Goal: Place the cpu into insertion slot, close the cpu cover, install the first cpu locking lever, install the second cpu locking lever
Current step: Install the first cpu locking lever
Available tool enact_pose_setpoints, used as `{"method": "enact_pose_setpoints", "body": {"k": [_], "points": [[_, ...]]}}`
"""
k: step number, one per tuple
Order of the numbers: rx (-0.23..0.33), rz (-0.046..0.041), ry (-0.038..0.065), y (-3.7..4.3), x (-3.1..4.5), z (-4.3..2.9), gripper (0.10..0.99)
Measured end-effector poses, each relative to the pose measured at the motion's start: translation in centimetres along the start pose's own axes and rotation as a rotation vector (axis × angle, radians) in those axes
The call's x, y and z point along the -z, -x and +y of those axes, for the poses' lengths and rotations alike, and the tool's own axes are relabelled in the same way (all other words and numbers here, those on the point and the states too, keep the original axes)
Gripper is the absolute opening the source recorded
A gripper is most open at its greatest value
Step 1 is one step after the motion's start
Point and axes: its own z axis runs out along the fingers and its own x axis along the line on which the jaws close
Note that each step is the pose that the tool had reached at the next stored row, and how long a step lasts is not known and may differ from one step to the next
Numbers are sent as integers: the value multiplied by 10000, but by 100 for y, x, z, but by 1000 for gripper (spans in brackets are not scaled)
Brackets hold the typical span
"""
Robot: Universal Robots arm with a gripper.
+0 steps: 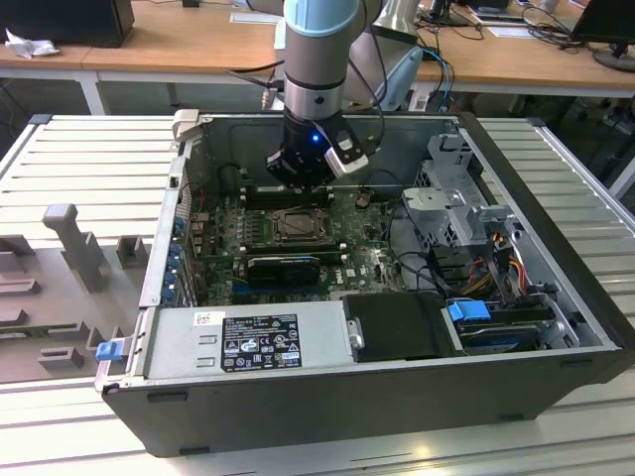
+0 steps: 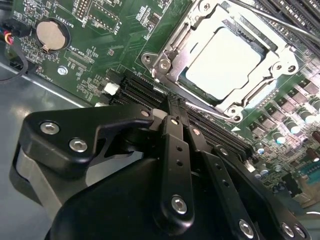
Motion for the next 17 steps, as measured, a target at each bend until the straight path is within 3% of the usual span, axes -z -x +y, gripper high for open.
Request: {"method": "enact_pose_setpoints", "body": {"k": [5, 17], "points": [[-28, 0, -8, 5, -45, -7, 106], [-150, -9, -93, 13, -75, -40, 106]]}}
